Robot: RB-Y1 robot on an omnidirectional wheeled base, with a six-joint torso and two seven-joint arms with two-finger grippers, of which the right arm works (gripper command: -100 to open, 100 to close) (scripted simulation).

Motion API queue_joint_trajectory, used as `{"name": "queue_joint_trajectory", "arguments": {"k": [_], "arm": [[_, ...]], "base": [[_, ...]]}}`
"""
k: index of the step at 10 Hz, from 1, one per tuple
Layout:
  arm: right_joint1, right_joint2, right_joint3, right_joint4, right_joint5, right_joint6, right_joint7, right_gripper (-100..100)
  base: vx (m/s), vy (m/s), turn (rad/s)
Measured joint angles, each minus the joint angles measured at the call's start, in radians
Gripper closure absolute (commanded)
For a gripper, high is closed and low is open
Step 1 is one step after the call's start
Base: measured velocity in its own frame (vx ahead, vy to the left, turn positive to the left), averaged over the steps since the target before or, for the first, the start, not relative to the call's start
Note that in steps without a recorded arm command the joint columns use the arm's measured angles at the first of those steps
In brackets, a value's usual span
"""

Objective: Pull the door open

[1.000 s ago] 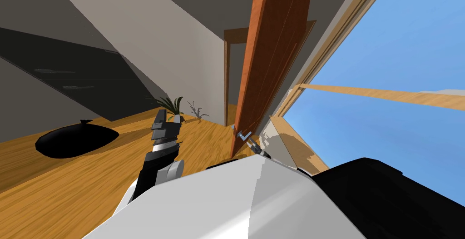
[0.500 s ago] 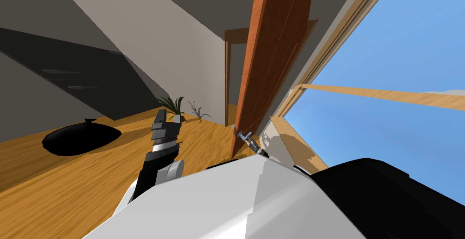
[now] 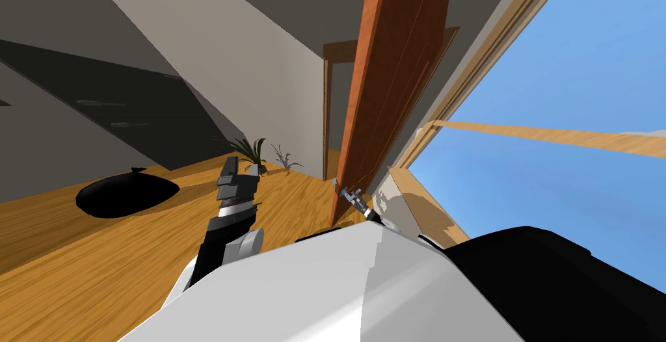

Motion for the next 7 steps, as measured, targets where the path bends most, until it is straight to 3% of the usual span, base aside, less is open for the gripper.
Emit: {"name": "queue_joint_trajectory", "arguments": {"k": [5, 7], "arm": [[0.004, -0.001, 0.0, 0.001, 0.0, -0.002, 0.0, 100], [-0.002, -0.006, -0.001, 0.015, 0.002, -0.016, -0.001, 100]], "base": [[0.0, 0.0, 0.0], [0.008, 0.08, -0.054]]}}
